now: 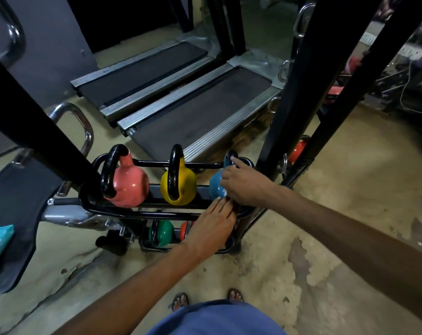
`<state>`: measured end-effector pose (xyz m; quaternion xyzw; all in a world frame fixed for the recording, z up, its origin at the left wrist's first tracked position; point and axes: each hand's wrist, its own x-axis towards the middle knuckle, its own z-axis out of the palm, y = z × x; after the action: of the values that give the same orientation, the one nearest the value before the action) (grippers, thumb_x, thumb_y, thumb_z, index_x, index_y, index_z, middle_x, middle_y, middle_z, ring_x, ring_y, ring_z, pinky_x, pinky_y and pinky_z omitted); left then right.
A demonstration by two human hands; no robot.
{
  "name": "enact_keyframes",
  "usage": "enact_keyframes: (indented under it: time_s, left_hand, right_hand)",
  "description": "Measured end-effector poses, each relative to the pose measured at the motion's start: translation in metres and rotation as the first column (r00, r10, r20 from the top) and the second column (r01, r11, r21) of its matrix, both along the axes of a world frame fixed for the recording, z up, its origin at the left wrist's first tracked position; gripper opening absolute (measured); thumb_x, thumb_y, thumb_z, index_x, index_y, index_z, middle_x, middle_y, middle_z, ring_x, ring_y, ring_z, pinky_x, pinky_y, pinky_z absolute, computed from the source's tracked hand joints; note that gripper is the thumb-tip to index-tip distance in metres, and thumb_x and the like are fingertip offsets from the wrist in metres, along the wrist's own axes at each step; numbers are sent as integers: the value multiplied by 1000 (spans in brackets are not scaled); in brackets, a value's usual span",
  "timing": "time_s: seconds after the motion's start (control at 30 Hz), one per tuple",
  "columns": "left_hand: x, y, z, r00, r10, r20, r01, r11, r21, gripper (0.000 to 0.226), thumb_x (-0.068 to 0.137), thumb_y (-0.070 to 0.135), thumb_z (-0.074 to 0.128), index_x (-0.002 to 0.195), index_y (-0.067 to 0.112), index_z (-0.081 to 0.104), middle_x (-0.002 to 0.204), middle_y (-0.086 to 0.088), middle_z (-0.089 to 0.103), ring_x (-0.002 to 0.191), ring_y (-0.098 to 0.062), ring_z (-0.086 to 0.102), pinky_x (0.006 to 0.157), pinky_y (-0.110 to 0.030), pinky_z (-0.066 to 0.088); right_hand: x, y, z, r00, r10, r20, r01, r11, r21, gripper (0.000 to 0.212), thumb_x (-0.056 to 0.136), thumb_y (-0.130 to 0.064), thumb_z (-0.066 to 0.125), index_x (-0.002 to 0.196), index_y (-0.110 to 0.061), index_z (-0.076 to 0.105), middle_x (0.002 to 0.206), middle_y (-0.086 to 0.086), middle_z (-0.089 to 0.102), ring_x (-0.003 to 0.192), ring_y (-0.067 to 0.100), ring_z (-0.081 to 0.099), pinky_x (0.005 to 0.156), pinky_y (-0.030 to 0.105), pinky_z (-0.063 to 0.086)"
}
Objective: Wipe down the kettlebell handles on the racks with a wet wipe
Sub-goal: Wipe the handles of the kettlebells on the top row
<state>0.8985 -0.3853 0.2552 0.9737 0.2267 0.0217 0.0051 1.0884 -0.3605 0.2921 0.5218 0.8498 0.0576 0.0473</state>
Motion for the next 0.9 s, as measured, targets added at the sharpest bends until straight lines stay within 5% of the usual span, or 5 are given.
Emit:
enact_keyframes:
  time_s: [0.13, 0.33, 0.47, 0.8, 0.9]
  left_hand:
    - [2, 3, 3, 1000, -9, 13, 9, 1000, 10, 78, 88, 19, 70, 154, 6, 32, 159, -17, 29, 149, -30, 25, 125, -42, 19]
    - [13, 22, 9, 999, 36, 37, -36, 999, -13, 79, 87, 20, 67, 156, 10, 29, 158, -14, 27, 147, -32, 25, 123, -43, 24]
    - [19, 32, 16, 997, 29, 71, -26, 999, -43, 75, 96, 18, 54, 159, 9, 14, 166, -15, 10, 154, -30, 11, 124, -40, 9]
    - [24, 41, 33, 985, 37, 167, -10, 987, -159, 65, 95, 6, 55, 155, 11, 31, 165, -9, 20, 148, -28, 28, 120, -37, 24]
    - [24, 43, 37, 989, 36, 143, -9, 983, -184, 66, 94, 4, 57, 155, 10, 33, 165, -10, 21, 146, -29, 32, 119, -37, 27]
  right_hand:
    - [3, 32, 19, 963, -38, 266, 45, 999, -19, 26, 97, -29, 51, 108, -16, 71, 110, 4, 67, 113, 26, 58, 118, 54, 29]
    - [-11, 60, 20, 937, -242, 252, 275, 955, -107, 26, 97, -20, 49, 113, -14, 69, 117, 7, 65, 113, 27, 61, 99, 43, 44]
    - [-8, 83, 21, 852, -497, 165, 521, 836, -171, 28, 96, -16, 52, 119, -12, 68, 124, 10, 65, 111, 31, 66, 78, 36, 49]
    - [6, 117, 28, 576, -816, 45, 756, 510, -410, 37, 98, -13, 47, 129, 0, 64, 133, 18, 62, 112, 35, 64, 86, 41, 54]
    - [7, 118, 25, 573, -815, -79, 711, 544, -446, 41, 104, -13, 41, 140, 3, 53, 143, 16, 55, 132, 34, 52, 100, 35, 45]
